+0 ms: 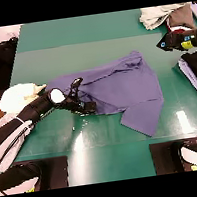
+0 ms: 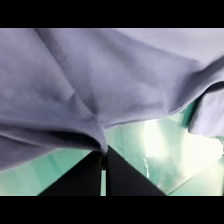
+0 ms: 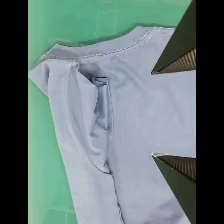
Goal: Fold the shirts.
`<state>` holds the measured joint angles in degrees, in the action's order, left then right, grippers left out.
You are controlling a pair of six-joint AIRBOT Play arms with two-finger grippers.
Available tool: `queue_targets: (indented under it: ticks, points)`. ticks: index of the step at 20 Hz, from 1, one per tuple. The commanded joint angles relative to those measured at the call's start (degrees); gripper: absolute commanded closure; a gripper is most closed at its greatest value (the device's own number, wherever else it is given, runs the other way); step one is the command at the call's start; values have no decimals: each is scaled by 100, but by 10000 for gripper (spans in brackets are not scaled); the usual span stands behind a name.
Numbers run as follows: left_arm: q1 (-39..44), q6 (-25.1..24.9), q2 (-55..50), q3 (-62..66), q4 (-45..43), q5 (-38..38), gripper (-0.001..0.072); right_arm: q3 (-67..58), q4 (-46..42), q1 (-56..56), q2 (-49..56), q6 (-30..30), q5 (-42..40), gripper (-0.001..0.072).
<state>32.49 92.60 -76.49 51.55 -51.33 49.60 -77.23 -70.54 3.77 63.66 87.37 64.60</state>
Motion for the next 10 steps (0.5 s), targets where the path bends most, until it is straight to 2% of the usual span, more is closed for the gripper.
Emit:
queue_targets:
  ticks: [1,3,5,8,10]
  points:
    - [-4,7,66,9,-420,-24,682,2,-2,4,-7,2,243,189]
    - [-4,210,304,127,-1266,295,681,11,-131,4,-4,-101,697,209]
    - [-4,535,752,286,-2483,793,681,192,-361,52,-15,-190,1198,209]
    - [-4,986,1692,415,-4118,1565,681,999,-168,546,-17,-535,1773,212]
    - [-4,1117,2240,415,-4614,1786,681,1637,96,1117,-17,-752,1882,268]
